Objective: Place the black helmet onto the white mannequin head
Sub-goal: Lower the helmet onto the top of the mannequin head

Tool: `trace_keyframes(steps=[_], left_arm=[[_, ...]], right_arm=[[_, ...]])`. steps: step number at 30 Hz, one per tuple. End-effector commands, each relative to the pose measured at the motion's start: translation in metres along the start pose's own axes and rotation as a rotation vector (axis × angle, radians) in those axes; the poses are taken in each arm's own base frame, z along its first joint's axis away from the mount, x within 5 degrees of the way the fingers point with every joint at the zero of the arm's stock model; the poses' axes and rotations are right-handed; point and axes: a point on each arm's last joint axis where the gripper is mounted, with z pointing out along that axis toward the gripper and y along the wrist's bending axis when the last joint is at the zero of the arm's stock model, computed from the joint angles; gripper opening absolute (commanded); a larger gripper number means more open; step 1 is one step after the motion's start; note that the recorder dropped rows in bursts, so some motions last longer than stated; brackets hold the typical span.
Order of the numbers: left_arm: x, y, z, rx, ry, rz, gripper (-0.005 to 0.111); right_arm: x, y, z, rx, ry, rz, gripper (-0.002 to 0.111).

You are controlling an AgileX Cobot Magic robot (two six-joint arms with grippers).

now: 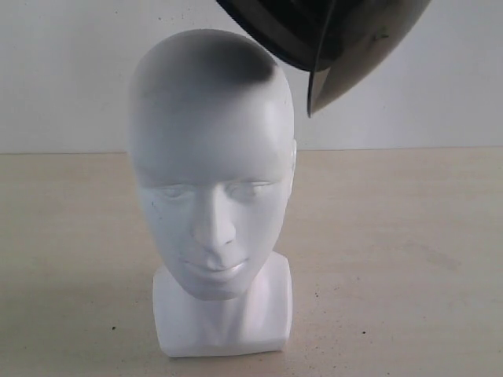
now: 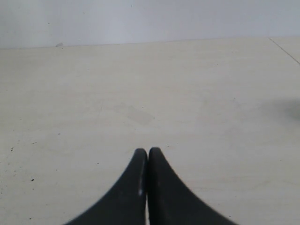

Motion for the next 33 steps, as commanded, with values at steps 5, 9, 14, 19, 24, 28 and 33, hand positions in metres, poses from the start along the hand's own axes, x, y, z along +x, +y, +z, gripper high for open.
trace_keyframes(steps=[5, 9, 14, 19, 24, 28, 33], left_arm=[[0.002, -0.004, -0.007, 0.078, -0.005, -0.124, 0.004], [0.003, 0.001, -0.012, 0.058, -0.015, -0.135, 0.004], [0.003, 0.001, -0.013, 0.056, -0.016, -0.127, 0.004], [0.004, -0.003, -0.014, 0.061, -0.005, -0.111, 0.004], [0.001, -0.006, -0.016, 0.062, -0.015, -0.087, 0.004], [-0.008, -0.006, -0.03, 0.035, -0.063, -0.073, 0.004], [-0.009, -0.014, -0.04, 0.031, -0.071, -0.041, 0.004]], right_arm=[[-0.001, 0.0, 0.0, -0.003, -0.011, -0.003, 0.0], [-0.001, 0.0, 0.0, -0.003, -0.011, -0.003, 0.0], [-0.001, 0.0, 0.0, -0.003, -0.011, -0.003, 0.0], [-0.001, 0.0, 0.0, -0.003, -0.011, -0.003, 0.0], [-0.001, 0.0, 0.0, -0.003, -0.011, -0.003, 0.0], [-0.001, 0.0, 0.0, -0.004, -0.011, -0.001, 0.0], [-0.001, 0.0, 0.0, -0.004, -0.011, -0.001, 0.0]])
